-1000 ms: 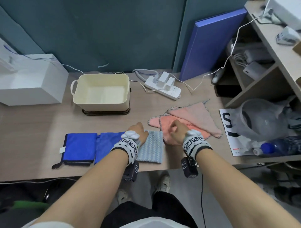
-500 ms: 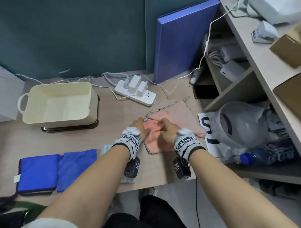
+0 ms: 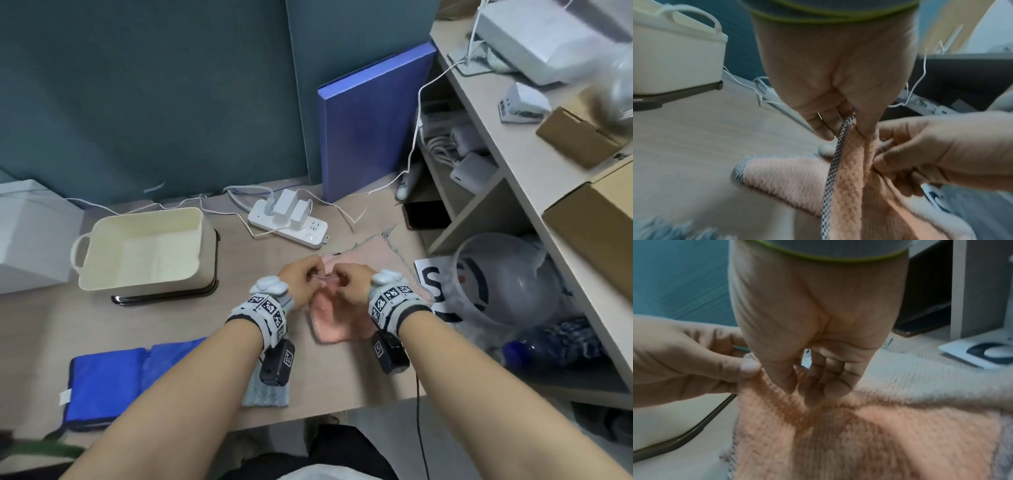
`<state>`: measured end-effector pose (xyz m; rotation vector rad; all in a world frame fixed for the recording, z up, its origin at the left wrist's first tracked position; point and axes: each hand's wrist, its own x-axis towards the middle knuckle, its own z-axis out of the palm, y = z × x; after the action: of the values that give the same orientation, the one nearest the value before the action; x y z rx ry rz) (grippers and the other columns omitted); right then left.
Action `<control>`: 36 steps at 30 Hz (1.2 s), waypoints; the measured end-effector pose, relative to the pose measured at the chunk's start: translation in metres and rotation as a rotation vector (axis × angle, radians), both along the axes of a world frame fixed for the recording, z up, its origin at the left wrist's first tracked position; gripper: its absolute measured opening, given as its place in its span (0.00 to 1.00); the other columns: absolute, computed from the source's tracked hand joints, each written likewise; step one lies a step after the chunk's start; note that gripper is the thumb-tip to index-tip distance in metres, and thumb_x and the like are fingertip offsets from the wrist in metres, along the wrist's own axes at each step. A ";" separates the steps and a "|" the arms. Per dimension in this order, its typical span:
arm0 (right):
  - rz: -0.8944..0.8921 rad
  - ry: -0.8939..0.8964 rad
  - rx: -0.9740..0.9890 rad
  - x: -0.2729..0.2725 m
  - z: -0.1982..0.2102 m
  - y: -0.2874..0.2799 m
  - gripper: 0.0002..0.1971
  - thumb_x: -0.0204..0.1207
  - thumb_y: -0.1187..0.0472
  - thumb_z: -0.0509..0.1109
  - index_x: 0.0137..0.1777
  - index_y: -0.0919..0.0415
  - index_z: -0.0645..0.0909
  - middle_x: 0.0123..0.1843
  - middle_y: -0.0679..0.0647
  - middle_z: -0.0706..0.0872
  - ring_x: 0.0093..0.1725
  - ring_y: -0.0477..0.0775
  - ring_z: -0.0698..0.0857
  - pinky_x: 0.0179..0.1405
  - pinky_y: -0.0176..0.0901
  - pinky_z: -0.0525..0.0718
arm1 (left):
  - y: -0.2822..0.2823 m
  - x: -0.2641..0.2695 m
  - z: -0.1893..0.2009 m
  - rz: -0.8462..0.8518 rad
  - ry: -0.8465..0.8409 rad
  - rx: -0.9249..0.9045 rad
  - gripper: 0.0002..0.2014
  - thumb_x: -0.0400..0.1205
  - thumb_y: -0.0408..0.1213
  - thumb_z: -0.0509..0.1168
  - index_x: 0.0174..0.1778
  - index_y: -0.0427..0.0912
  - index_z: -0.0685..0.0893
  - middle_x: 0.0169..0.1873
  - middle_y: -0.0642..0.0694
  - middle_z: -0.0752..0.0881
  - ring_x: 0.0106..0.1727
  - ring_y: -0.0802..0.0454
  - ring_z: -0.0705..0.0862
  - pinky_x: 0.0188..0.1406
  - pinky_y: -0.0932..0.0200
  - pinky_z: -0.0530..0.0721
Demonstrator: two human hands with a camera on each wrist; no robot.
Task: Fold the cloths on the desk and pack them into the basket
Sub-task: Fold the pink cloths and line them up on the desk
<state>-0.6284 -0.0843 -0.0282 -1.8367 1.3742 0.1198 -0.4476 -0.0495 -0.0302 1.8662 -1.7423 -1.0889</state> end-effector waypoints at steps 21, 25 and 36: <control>-0.090 -0.502 -0.301 0.000 0.129 0.005 0.14 0.67 0.77 0.72 0.35 0.55 0.80 0.33 0.46 0.84 0.33 0.46 0.79 0.38 0.40 0.81 | 0.007 0.015 0.095 -0.089 -0.017 -0.296 0.09 0.71 0.35 0.80 0.34 0.53 0.88 0.75 0.58 0.75 0.72 0.62 0.72 0.66 0.69 0.67; -0.062 -0.459 -0.313 -0.002 0.141 0.011 0.11 0.70 0.77 0.68 0.37 0.61 0.86 0.38 0.55 0.92 0.41 0.55 0.89 0.47 0.52 0.90 | 0.009 0.019 0.102 -0.057 -0.073 -0.218 0.07 0.68 0.50 0.79 0.33 0.63 0.86 0.48 0.62 0.88 0.54 0.56 0.86 0.62 0.52 0.83; -0.061 -0.340 -0.163 -0.008 0.167 0.029 0.25 0.68 0.86 0.58 0.38 0.61 0.93 0.38 0.59 0.94 0.35 0.47 0.90 0.32 0.40 0.90 | 0.022 0.003 0.124 -0.268 -0.031 -0.160 0.11 0.63 0.57 0.79 0.30 0.59 0.85 0.54 0.64 0.86 0.56 0.56 0.85 0.62 0.50 0.83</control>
<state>-0.6364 -0.0557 0.1384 -1.8426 1.2246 -0.3309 -0.4442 -0.0275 0.0942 1.5957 -2.0770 -0.9822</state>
